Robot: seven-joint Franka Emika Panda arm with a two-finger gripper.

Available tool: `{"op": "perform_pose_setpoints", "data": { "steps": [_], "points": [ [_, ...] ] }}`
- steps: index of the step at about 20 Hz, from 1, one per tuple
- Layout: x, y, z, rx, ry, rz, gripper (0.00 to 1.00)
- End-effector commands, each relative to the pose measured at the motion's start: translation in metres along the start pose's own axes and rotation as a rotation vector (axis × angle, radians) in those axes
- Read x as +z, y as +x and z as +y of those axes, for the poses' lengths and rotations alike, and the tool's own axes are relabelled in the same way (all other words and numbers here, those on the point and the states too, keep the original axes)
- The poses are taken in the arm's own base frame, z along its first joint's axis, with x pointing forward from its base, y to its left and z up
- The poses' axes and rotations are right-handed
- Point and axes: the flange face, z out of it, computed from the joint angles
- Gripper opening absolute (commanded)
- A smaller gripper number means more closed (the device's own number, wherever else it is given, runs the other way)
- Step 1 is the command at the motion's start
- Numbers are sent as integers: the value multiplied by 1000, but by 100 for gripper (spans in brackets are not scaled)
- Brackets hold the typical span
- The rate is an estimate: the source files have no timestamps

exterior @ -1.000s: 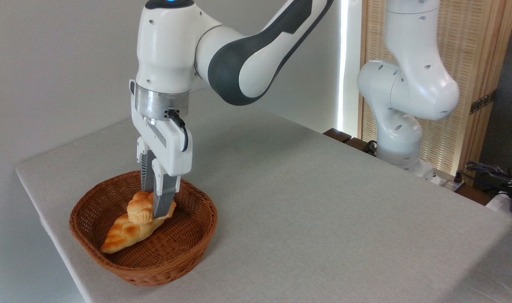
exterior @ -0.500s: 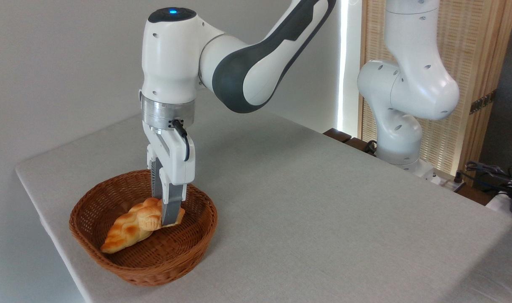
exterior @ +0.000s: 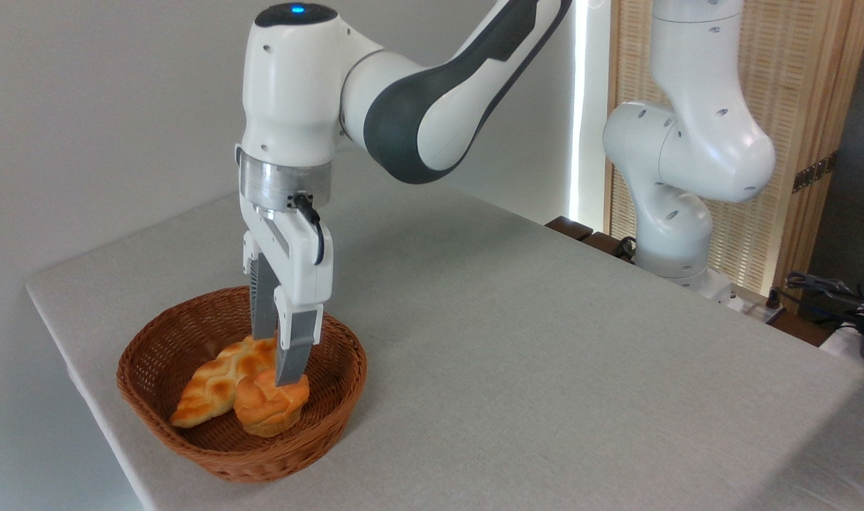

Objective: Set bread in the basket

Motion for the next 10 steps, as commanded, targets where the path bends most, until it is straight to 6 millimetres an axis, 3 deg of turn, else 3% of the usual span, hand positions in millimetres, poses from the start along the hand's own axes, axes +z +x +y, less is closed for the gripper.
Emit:
{"op": "perform_pose_setpoints", "data": {
  "steps": [1,10],
  "points": [
    [-34,2,-5,-14,-54,-35,100],
    [-140,15,-22,-209,-144,-154,100]
  ]
}}
